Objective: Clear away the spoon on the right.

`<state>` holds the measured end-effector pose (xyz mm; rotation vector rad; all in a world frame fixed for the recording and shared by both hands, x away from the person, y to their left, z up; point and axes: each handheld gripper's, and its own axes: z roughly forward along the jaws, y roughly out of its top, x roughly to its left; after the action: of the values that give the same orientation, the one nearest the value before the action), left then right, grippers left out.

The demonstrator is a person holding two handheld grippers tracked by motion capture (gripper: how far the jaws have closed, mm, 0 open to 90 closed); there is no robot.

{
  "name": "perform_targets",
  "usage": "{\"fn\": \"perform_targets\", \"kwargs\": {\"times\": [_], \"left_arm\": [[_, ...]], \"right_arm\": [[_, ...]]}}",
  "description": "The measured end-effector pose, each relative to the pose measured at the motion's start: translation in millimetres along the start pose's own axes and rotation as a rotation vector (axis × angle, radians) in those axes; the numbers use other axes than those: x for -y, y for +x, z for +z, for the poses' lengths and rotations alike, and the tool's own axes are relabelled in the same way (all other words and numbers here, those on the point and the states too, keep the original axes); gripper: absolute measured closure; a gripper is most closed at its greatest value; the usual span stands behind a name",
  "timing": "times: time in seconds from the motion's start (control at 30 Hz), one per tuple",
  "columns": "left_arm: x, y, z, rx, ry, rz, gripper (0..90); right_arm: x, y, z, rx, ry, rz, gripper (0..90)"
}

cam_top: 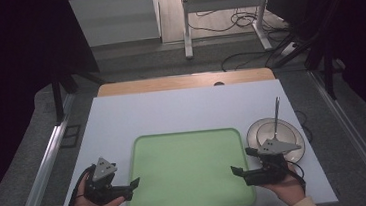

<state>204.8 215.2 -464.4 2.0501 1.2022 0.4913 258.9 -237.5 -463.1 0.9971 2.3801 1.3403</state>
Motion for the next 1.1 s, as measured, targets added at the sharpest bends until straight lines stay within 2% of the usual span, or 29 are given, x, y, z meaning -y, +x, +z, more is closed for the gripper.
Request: {"fn": "perform_targets", "kwargs": {"times": [0.17,0.3,0.6,0.83,0.9,1.1], "left_arm": [[-0.2,-0.1,0.1,-0.006,-0.001,-0.002,9.2],[0.8,0.5,0.1,-0.012,0.005,-0.01,9.2],[0.5,1.2,3.3,-0.006,0.012,-0.012,9.1],[-2.0,4.6,6.2,0.0,0.019,-0.012,9.2],[-1.9,4.3,5.1,0.003,0.011,-0.011,9.2],[-1.7,5.0,5.4,0.006,0.013,-0.011,9.1]], "right_arm": [[-0.1,0.1,-1.9,-0.004,0.001,0.005,16.1],[-7.4,0.7,-5.4,-0.008,-0.025,0.015,16.0],[-24.4,-6.0,-7.3,0.025,-0.03,0.015,16.8],[-57.7,-12.1,-4.2,0.029,-0.041,0.002,16.8],[-62.5,-14.5,-4.7,0.022,-0.033,-0.009,16.7],[-71.5,-19.2,-7.0,0.043,-0.014,0.008,16.7]]}}
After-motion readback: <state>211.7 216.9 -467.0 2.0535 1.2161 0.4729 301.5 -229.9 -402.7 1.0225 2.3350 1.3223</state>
